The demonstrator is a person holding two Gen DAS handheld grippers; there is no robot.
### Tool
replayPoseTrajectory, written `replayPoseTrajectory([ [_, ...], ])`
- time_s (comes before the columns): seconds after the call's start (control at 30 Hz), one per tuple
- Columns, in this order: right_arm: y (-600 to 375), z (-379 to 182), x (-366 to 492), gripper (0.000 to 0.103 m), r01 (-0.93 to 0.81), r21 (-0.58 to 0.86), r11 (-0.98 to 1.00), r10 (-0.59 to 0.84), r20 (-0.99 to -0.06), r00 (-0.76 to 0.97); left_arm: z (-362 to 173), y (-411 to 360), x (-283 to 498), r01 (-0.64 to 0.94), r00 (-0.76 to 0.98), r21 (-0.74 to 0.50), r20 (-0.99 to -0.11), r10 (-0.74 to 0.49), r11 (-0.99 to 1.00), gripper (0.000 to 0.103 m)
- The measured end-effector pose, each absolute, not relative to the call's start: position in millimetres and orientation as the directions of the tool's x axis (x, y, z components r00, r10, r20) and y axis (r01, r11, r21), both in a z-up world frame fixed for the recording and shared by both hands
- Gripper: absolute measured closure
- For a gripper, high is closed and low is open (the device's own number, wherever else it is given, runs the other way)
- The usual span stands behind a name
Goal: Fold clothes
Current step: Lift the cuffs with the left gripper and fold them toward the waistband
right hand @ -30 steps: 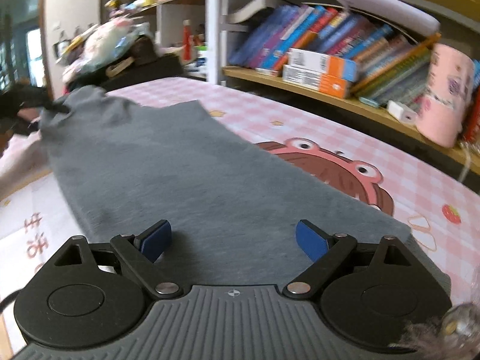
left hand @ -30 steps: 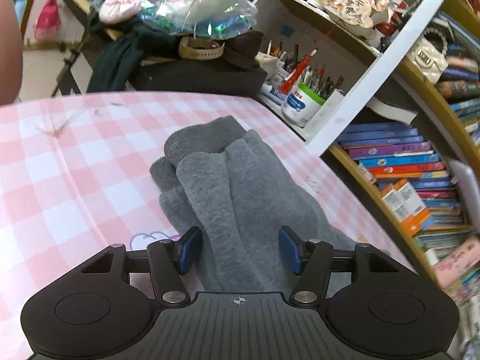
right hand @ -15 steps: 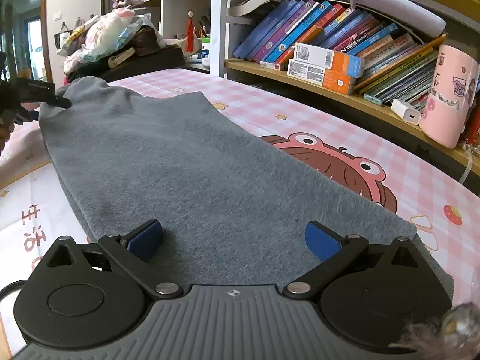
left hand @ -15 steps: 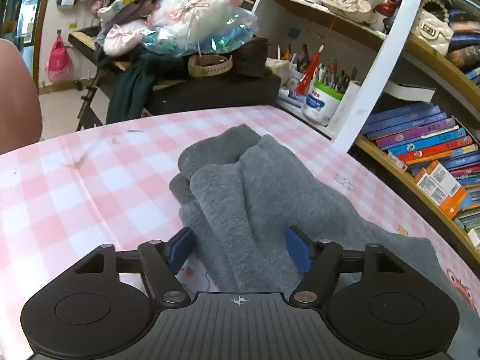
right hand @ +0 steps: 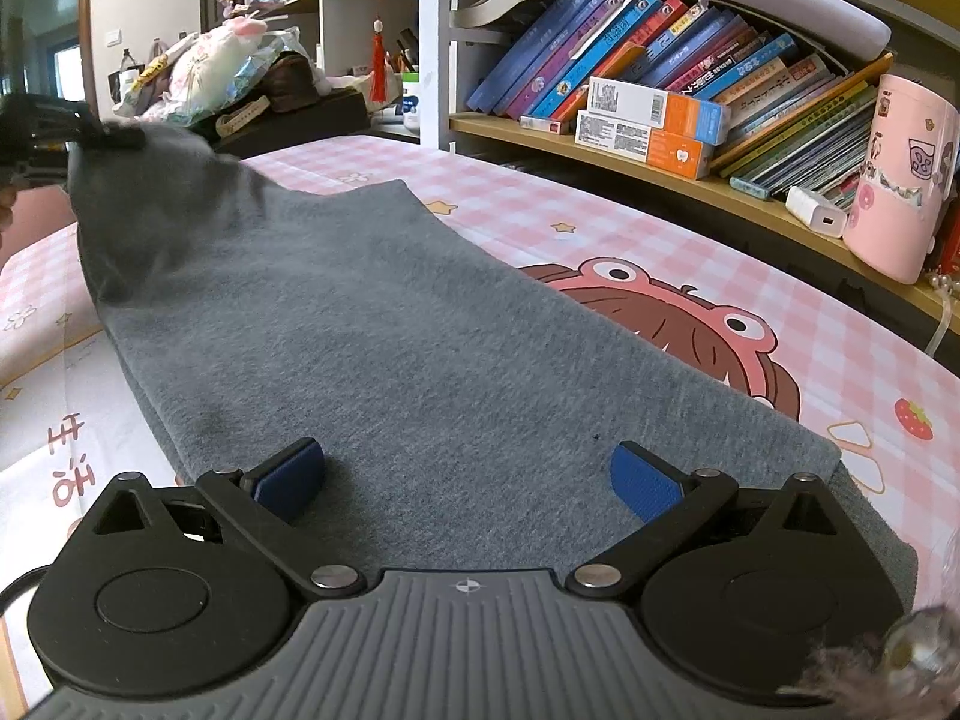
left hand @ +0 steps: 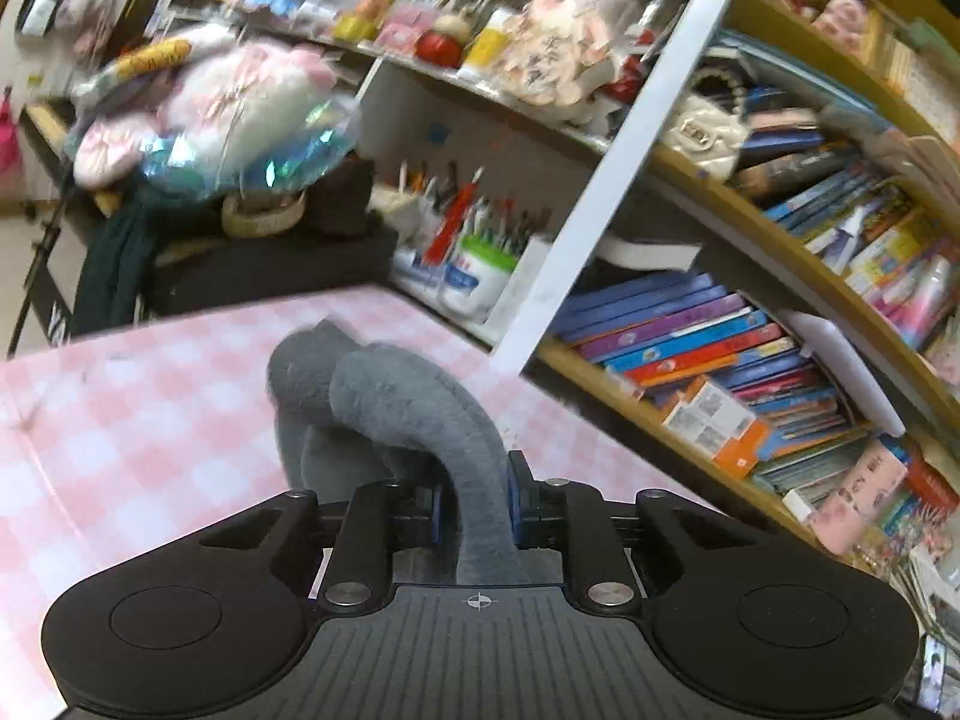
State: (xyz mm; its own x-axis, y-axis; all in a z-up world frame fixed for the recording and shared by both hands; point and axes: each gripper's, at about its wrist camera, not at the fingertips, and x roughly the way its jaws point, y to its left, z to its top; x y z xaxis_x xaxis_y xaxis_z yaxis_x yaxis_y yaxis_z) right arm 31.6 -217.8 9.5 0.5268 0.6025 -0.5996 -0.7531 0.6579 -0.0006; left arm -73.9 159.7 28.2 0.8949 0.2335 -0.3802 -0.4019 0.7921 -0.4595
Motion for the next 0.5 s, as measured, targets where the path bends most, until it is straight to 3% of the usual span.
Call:
replayPoseTrajectory([
  [0.13, -217.9, 9.6, 32.1, 0.0, -0.753, -0.001, 0.658, 0.602, -0.6, 0.527, -2.0, 179.6, -69.7, -0.529, 0.819, -0.488, -0.509, 0.266, 0.695, 0.085],
  [0.3, -217.9, 9.5, 33.4, 0.0, -0.753, 0.001, 0.658, 0.603, -0.601, 0.525, -16.4, 189.6, -73.3, -0.531, 0.824, -0.55, -0.514, 0.24, 0.645, 0.08],
  [0.33, -217.8, 9.5, 33.4, 0.0, -0.753, 0.001, 0.658, 0.603, -0.601, 0.525, -16.9, 190.3, -71.8, -0.532, 0.822, -0.551, -0.519, 0.235, 0.643, 0.074],
  [0.43, -217.9, 9.6, 33.1, 0.0, -0.753, 0.001, 0.658, 0.603, -0.601, 0.526, -16.7, 188.7, -63.9, -0.513, 0.824, -0.54, -0.528, 0.205, 0.667, 0.042],
  [0.47, -217.9, 9.6, 32.9, 0.0, -0.753, 0.001, 0.658, 0.603, -0.601, 0.526, -16.0, 186.7, -59.9, -0.505, 0.823, -0.526, -0.531, 0.2, 0.684, 0.035],
  [0.5, -217.8, 9.6, 32.9, 0.0, -0.753, 0.001, 0.658, 0.602, -0.601, 0.526, -14.6, 184.1, -55.3, -0.501, 0.82, -0.503, -0.536, 0.2, 0.704, 0.034],
])
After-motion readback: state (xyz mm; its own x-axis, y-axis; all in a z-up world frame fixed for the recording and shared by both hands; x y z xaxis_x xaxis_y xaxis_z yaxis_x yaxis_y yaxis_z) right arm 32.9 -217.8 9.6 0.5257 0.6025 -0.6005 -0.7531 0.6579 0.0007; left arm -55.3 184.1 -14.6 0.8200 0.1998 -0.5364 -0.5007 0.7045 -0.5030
